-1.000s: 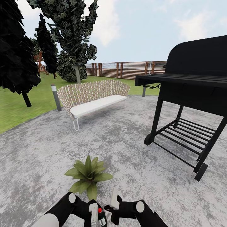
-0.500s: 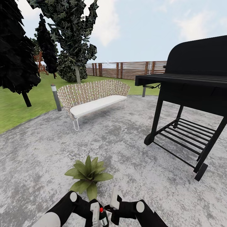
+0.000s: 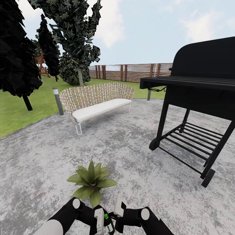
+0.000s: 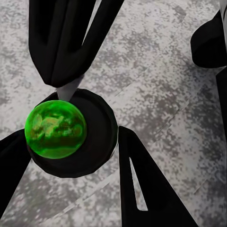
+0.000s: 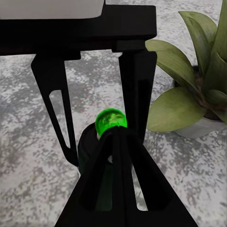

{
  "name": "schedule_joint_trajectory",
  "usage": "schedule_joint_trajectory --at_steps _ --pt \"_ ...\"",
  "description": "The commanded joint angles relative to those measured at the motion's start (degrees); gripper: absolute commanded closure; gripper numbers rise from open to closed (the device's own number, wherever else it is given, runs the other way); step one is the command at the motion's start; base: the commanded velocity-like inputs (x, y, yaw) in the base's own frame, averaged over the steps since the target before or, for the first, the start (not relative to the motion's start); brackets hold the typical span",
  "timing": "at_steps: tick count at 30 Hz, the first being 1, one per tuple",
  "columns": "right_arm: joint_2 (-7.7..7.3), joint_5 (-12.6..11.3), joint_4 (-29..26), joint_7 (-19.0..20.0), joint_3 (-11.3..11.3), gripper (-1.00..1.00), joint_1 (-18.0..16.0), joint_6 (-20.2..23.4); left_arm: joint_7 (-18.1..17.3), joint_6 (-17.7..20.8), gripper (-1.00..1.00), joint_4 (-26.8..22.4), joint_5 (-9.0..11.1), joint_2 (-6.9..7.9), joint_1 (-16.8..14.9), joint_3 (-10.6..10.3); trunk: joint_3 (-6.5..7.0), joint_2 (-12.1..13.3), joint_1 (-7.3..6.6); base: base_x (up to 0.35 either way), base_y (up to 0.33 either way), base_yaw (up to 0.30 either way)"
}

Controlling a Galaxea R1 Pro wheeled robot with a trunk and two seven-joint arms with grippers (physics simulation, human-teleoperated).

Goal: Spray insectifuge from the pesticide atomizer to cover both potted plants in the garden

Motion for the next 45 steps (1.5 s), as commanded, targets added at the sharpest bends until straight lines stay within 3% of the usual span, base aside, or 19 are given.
schedule_joint_trajectory --at_steps 1,17,31,38,45 --pt "0.01 0.6 -0.1 0.0 -0.1 1.0 0.0 -0.3 -0.3 -0.2 1.0 -0.1 -0.4 -0.07 0.0 0.5 -0.06 0.0 -0.01 0.0 0.0 0.0" --pt "0.01 0.6 0.1 0.0 -0.1 1.0 0.0 -0.3 -0.2 -0.2 1.0 0.0 -0.8 1.44 0.3 0.2 -0.06 0.0 -0.01 0.0 0.0 0.0" --pt "-0.2 0.6 0.3 -0.2 -0.1 1.0 0.0 -0.2 -0.2 -0.2 1.0 0.1 -0.9 8.83 1.0 0.1 -0.06 0.0 -0.01 0.0 0.0 0.0" --pt "-0.3 0.6 0.3 -0.2 -0.1 1.0 0.0 -0.2 -0.2 -0.2 1.0 0.2 -0.7 13.87 1.0 0.2 -0.06 0.0 -0.01 0.0 0.0 0.0" --pt "-0.42 0.6 0.3 -0.3 -0.2 1.0 0.0 -0.2 -0.1 -0.2 1.0 0.7 -0.6 17.11 1.0 0.6 -0.06 0.0 -0.01 0.0 0.0 0.0"
